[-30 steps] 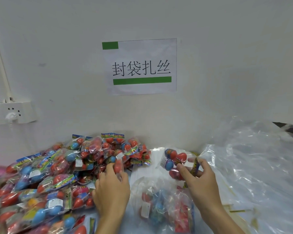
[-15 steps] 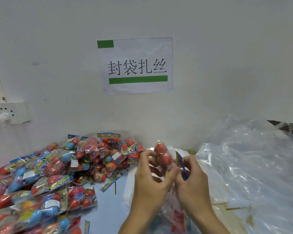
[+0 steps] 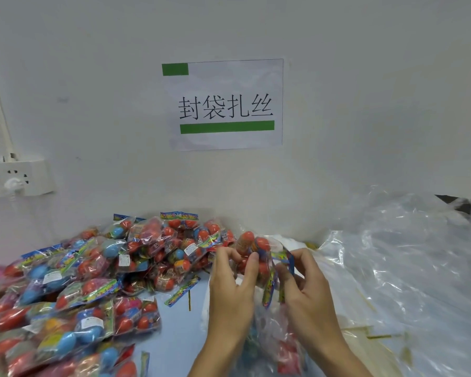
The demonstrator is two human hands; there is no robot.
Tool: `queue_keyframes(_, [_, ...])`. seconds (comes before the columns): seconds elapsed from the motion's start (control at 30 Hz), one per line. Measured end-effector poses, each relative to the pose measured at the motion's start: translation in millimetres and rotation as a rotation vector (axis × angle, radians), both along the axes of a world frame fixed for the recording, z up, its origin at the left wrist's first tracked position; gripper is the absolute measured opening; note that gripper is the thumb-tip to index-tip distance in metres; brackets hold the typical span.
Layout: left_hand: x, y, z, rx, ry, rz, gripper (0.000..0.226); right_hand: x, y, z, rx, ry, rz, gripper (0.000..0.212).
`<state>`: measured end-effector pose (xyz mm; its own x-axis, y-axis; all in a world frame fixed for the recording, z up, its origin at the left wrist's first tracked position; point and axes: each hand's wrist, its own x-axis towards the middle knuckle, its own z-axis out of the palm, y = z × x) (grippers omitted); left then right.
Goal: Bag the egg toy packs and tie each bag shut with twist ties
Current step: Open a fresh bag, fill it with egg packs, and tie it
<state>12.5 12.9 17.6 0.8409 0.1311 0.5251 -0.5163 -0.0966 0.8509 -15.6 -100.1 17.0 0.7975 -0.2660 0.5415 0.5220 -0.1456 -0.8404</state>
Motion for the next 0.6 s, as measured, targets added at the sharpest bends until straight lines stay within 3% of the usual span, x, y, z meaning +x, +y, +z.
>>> queue_keyframes(0.1, [-0.4, -0.5, -0.1, -0.035, 0.015, 0.049, 0.037, -0.6, 4.3, -0.5, 0.042, 0.051, 0.074, 0.025])
queue_keyframes(0.27, [-0.1, -0.9, -2.3, 0.072, -0.073, 0.259, 0.029, -0.5, 9.2, -2.8, 0.241, 0.147, 0.199, 0.012])
queue_keyframes(0.37, [-1.3, -2.1, -3.3, 0.143, -0.09, 0.258, 0.03, -1.0, 9.5, -1.6, 0.389, 0.208, 0.316, 0.03])
queue_keyframes(0.43, [-2.6, -3.8, -2.1, 0.166, -0.1, 0.22, 0.029, -0.2, 9.2, 0.4, 0.372, 0.21, 0.224, 0.038])
queue_keyframes(0.6, [-7.8, -10.3, -0.4, 0.148, -0.072, 0.053, 0.02, 4.3, 2.4, 1.8, 0.281, 0.158, -0.047, 0.006])
